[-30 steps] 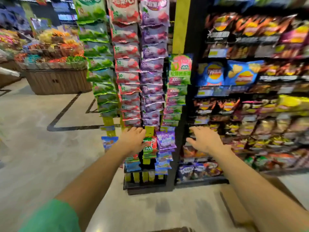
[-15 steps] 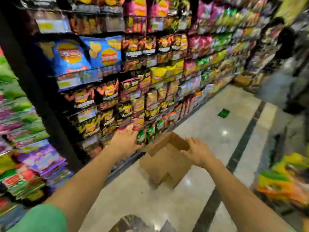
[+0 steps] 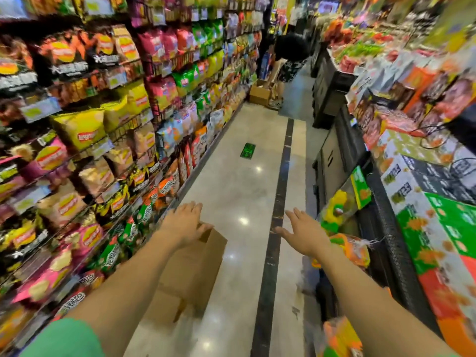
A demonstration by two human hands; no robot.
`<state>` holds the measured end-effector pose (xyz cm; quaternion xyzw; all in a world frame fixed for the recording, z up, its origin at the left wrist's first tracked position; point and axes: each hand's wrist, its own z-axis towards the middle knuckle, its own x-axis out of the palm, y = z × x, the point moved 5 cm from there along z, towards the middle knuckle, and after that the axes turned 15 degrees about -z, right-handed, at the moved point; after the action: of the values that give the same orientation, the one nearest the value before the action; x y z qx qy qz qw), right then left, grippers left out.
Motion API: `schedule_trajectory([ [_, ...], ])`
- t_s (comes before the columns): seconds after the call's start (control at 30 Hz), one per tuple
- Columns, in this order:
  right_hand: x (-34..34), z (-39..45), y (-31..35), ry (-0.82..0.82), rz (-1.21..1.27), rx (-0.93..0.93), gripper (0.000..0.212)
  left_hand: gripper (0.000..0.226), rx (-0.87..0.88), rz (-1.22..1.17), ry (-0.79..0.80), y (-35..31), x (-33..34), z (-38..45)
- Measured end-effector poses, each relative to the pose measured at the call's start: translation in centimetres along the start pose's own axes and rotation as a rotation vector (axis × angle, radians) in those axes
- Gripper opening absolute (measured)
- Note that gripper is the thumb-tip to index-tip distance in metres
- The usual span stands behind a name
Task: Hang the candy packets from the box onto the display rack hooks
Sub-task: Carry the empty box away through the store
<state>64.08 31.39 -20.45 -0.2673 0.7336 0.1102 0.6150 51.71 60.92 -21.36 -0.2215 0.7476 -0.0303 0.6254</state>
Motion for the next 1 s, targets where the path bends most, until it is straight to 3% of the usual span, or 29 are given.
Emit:
schedule_trajectory([
  [0.3,1.6,16.1,-12.3,0.069,0.051,-0.021,0.08,0.079,-0.065,0.011,0.05,-6.9,1.1,17.7],
  [0.5,-0.2,27.1,-15.2,0.083,0.01,-0.138,0.08,0.079,-0.191,-0.029,0.016,-6.6,-0.3,26.0],
  [0.77,-2.3,43.7,-8.1,0.082,-0.083,-0.378,0.083,0.079,-0.503,-0.184,-0.066,2.2,0.3,31.2],
  [0.83,-3.0,47.1,-4.9,0.086,-0.103,-0.446,0.09,0.077,-0.598,-0.238,-0.088,5.2,0.9,31.1],
  [1.0,-4.4,53.6,4.0,0.093,-0.197,-0.662,0.08,0.078,-0.864,-0.405,-0.117,10.6,3.4,27.4],
])
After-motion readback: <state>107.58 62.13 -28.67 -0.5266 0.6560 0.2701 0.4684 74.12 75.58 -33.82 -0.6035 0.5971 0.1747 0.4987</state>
